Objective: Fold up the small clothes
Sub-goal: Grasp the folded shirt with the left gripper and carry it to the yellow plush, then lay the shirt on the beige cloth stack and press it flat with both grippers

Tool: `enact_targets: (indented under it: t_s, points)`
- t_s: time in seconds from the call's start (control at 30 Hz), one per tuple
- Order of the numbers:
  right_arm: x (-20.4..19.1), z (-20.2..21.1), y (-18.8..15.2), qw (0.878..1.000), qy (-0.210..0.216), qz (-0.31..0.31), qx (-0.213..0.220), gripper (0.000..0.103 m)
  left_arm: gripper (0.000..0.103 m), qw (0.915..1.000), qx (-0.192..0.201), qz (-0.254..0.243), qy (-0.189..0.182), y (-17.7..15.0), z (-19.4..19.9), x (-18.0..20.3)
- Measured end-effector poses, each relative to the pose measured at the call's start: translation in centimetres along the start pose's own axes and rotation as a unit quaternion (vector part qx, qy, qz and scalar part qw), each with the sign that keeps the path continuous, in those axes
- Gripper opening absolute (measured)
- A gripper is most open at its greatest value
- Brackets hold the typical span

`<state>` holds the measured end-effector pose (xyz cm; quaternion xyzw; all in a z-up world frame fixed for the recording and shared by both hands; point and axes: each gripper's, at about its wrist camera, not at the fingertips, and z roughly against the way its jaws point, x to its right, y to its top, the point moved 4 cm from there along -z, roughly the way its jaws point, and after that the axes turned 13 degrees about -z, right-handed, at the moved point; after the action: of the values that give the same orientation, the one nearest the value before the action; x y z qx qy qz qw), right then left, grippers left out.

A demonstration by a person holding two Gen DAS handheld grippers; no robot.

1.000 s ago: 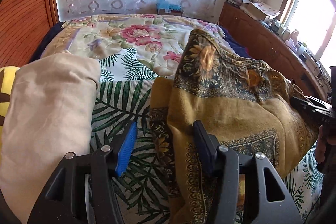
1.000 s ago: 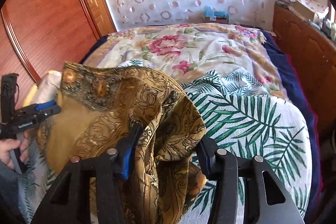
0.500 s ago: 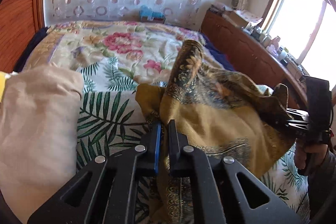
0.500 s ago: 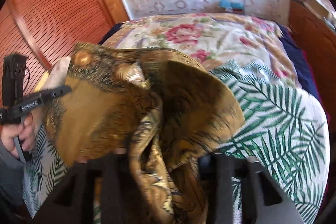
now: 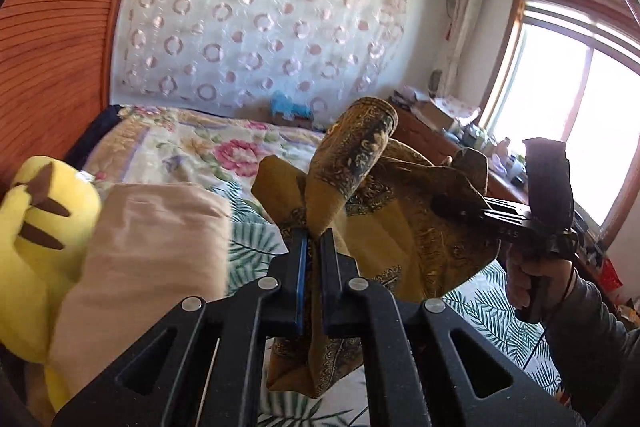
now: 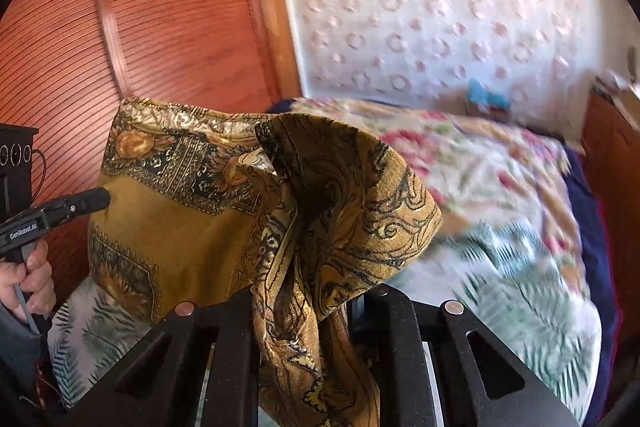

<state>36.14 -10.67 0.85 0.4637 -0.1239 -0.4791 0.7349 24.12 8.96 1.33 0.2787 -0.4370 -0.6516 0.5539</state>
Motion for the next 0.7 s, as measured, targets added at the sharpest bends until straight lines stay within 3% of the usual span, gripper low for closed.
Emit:
enact_targets:
  t_s: [0.2,0.43,0.57,0.7]
  points:
    - [-6.5,-5.0,3.7,0.997,0.041,0.07,-0.01,0.016,0.006,0.9969,0.036,0.031,0.063,-2.3,4.2,-4.3]
    - [-14.9,-14.6,7.8,0.982,0.068,0.172,-0.042,0.016,0.006,0.9897,0.002,0.108,0.093,-8.5,3.9,-8.8]
    - [-16.7,-20.3,8.5,0.974,0.069,0.208,-0.059,0.016,0.006,0.9868,-0.01,0.124,0.104,-10.2,3.5,-9.9]
    - [-17.3,-24.3,8.7,0.975,0.063,0.197,-0.083,0.02,0.006,0.9847,-0.028,0.119,0.124,-11.3,3.1,-10.4]
